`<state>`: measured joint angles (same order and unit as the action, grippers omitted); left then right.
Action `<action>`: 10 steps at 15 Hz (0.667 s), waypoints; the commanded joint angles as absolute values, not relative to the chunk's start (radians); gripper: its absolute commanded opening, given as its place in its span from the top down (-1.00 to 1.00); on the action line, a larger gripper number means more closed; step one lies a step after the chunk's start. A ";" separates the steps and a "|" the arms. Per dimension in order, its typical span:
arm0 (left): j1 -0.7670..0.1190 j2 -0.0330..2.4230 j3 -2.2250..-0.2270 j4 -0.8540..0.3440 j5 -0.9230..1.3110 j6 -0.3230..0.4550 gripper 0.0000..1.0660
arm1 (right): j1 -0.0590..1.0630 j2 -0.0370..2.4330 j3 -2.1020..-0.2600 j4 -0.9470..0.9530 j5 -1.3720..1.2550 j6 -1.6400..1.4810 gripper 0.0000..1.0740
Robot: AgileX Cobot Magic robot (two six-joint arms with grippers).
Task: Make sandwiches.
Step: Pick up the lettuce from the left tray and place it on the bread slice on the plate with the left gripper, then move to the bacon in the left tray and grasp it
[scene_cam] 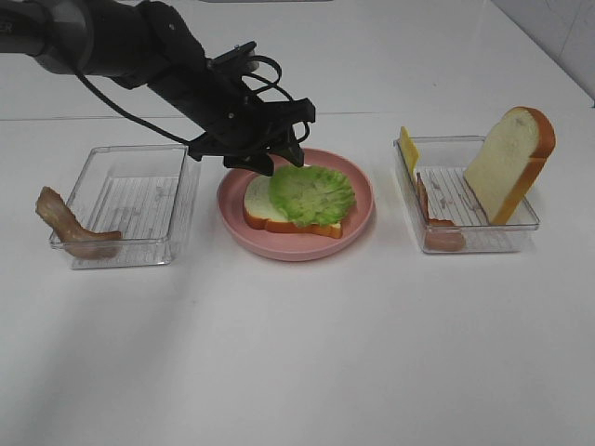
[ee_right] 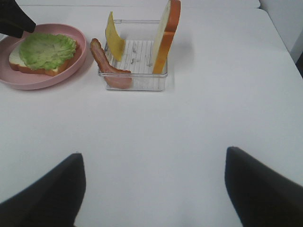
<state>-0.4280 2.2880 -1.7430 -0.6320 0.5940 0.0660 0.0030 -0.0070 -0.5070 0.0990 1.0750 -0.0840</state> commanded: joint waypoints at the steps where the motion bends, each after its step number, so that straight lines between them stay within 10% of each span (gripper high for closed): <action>1: -0.429 2.274 -1.744 -0.623 0.608 0.060 -0.02 | 0.000 -0.020 -0.505 0.096 1.063 -0.088 -0.41; 10: -0.320 2.066 -1.744 -0.446 0.808 0.058 -0.02 | 0.000 -0.020 -0.505 0.096 1.063 -0.088 -0.41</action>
